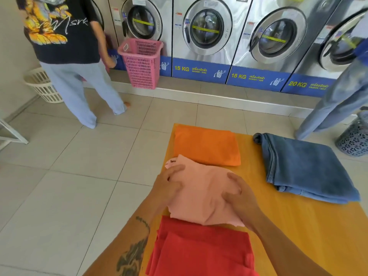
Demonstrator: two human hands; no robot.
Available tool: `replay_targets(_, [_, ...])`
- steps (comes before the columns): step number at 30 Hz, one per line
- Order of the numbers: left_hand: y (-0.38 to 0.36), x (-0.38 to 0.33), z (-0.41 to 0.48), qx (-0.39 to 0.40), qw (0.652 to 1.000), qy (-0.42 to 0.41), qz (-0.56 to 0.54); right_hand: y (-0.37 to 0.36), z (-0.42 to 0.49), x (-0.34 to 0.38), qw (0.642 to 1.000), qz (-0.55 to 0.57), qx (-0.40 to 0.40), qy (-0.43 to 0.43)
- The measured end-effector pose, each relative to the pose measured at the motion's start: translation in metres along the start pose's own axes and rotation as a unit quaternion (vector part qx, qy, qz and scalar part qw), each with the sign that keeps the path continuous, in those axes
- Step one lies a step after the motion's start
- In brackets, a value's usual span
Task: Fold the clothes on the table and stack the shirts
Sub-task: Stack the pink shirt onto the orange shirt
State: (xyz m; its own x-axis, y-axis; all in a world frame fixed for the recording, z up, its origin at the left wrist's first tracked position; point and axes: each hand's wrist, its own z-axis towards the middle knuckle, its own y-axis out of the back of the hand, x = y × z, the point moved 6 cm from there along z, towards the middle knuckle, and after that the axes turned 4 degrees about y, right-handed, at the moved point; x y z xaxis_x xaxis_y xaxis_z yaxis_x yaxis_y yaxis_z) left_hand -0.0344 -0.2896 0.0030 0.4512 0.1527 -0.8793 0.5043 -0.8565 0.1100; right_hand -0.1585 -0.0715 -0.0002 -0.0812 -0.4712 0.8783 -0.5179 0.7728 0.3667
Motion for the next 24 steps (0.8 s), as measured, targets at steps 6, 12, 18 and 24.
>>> replay_targets(6, [0.018,-0.031,0.009,-0.001,0.996,-0.064,-0.056,0.02,0.015,0.03,0.998,0.006,-0.003,0.061])
replay_targets(12, [0.021,-0.098,0.073,-0.072,0.988,-0.132,-0.028,0.028,0.092,0.095,0.992,-0.043,-0.034,0.111])
replay_targets(18, [-0.001,-0.109,0.141,-0.082,0.979,-0.127,0.138,0.03,0.16,0.099,0.983,-0.175,-0.04,0.041])
replay_targets(24, [-0.013,-0.053,0.161,-0.061,0.957,-0.112,0.26,0.003,0.152,0.05,0.946,-0.317,0.069,0.028])
